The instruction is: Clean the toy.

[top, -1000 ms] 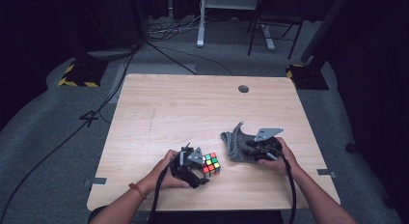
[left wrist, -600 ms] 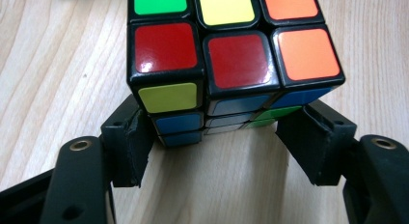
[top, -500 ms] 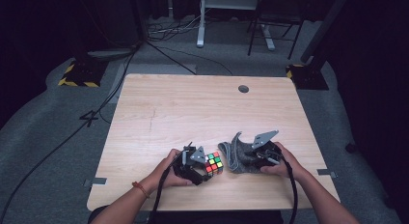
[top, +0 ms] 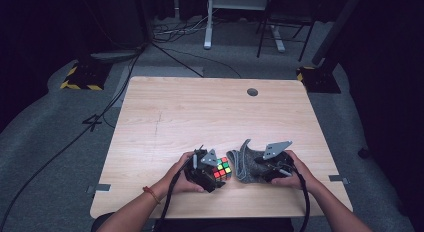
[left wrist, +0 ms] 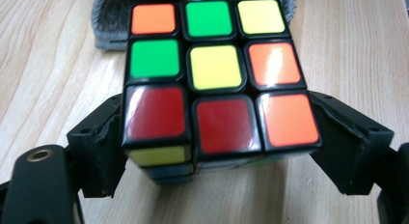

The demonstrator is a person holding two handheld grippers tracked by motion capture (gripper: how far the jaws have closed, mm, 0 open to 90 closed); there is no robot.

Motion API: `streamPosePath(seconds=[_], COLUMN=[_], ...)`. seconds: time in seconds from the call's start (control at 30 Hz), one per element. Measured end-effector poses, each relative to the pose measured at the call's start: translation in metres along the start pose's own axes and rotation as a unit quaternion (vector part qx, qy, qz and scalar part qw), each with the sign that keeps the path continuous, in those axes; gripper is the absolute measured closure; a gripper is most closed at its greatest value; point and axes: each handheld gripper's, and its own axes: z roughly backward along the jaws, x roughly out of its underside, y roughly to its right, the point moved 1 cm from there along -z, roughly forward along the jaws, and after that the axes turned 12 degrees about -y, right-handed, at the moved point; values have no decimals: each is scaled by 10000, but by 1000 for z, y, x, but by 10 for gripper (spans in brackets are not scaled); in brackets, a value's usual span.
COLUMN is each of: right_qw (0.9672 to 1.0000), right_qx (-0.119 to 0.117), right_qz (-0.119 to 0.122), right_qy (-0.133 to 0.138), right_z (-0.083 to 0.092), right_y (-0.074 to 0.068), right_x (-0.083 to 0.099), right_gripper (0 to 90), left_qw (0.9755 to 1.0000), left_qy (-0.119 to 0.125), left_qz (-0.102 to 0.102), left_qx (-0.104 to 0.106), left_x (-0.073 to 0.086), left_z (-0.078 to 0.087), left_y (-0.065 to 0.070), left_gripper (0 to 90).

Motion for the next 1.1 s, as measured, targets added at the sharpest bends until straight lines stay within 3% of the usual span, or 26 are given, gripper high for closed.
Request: streamPosePath(seconds=[0.1,0.3,0.63,0.9,0.97,1.1], right_qw=[9999,9999,10000,9999,9999,9998], right_qx=[58,73,-68,-83,-59,-34], right_qz=[-75,-137,22,57,80,128], right_qy=[137,16,33,79,72,140], right_z=[0,-12,-13,-13,-13,-12], right_y=[0,1,-4,-5,-5,-7], right_x=[-1,-4,-4,-3,-4,-3], right_gripper=[395,422,662,671,674,704], left_qw=[10000,9999,9998,9997,9997,9990], left_qy=[-41,-87,-21,-92,-27,-122], left_qz=[-43,-67,-210,-197,-191,-409], left_qx=[-7,-50,-46,-126,-132,-132], left_x=[-1,0,0,-5,-6,-8], left_z=[-2,-4,-6,-15,-14,-13], left_y=[0,-2,-4,-1,-1,3], left_gripper=[217,312,327,266,321,332])
